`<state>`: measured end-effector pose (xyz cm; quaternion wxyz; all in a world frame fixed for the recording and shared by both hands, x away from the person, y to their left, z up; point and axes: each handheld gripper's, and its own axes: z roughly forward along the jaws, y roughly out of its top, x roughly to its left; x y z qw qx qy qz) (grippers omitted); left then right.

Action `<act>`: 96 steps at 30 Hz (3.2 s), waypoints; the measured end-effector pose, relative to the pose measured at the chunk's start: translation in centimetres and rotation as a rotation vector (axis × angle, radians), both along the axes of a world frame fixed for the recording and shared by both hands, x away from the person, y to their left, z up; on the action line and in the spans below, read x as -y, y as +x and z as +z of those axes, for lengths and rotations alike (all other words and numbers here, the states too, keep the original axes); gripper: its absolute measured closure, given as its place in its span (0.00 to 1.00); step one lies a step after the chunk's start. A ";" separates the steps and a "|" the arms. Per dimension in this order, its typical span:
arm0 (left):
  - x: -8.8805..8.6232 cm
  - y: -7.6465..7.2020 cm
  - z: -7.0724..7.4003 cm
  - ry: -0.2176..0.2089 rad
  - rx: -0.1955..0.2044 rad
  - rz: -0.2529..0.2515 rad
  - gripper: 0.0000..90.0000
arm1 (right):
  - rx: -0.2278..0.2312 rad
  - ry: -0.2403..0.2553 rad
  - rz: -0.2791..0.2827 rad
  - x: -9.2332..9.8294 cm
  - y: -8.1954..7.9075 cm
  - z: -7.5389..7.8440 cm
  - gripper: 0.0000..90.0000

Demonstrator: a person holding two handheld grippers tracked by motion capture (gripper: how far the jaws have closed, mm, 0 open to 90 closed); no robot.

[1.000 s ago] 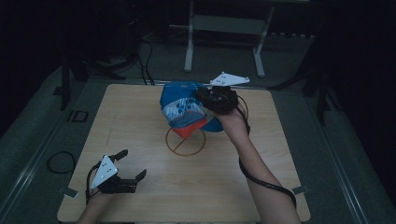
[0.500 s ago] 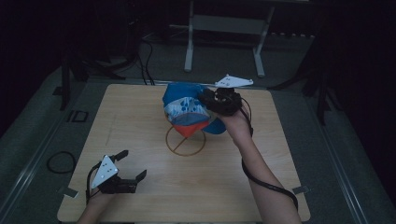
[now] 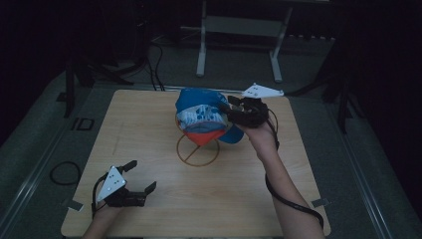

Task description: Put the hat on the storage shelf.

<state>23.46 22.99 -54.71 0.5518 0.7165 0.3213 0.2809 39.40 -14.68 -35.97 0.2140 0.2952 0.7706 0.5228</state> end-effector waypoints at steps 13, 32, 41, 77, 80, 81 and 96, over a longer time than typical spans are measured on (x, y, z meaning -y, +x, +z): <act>0.2 0.1 -0.2 0.000 -0.008 -0.008 0.03 | -0.012 0.014 0.022 1.8 -1.1 -0.8 0.49; 0.3 0.0 -0.2 -0.002 -0.006 -0.012 0.03 | -0.026 0.008 0.147 2.2 -4.0 -4.6 0.15; 0.5 0.0 -0.2 0.000 -0.004 -0.022 0.03 | -0.013 -0.022 0.147 2.4 -4.7 -6.7 0.15; 0.7 0.0 -0.5 0.005 -0.011 -0.037 0.03 | -0.134 -0.130 0.260 5.0 -8.1 -17.8 0.15; 0.8 0.1 -0.6 0.006 -0.010 -0.035 0.03 | -0.142 -0.130 0.256 5.4 -8.3 -18.0 0.15; 0.7 0.1 -0.6 0.004 -0.012 -0.036 0.03 | -0.149 -0.125 0.249 5.9 -8.4 -18.3 0.15; 0.7 0.1 -0.8 0.005 -0.022 -0.036 0.03 | -0.167 -0.115 0.188 8.6 -9.0 -19.5 0.15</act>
